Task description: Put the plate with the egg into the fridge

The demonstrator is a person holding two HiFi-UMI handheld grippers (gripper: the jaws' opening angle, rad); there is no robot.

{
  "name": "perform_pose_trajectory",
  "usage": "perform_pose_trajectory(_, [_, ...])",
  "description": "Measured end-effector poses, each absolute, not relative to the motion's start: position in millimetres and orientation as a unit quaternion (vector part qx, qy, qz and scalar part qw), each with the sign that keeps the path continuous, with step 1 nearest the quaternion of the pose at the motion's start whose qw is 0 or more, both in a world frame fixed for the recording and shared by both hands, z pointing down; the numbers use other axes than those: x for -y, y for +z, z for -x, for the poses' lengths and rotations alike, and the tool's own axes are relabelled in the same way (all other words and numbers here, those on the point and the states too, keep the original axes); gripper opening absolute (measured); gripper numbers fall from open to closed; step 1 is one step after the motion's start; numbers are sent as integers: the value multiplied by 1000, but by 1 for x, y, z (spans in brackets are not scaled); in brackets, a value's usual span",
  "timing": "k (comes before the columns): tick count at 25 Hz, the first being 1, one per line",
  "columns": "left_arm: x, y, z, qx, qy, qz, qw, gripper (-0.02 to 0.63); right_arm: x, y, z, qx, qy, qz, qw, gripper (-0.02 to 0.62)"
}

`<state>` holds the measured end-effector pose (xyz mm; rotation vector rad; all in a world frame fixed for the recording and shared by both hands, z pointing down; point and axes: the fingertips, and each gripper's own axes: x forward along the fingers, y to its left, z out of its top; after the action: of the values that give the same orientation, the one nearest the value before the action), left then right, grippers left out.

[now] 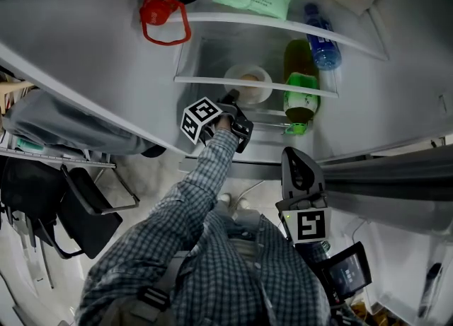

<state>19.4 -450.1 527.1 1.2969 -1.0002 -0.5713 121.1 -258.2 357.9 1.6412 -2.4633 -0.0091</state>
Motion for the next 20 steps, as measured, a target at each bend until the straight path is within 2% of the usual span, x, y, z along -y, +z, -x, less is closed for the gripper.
perform_pose_trajectory(20, [452, 540, -23, 459, -168, -550, 677, 18, 261, 355, -113, 830, -5, -552, 83, 6])
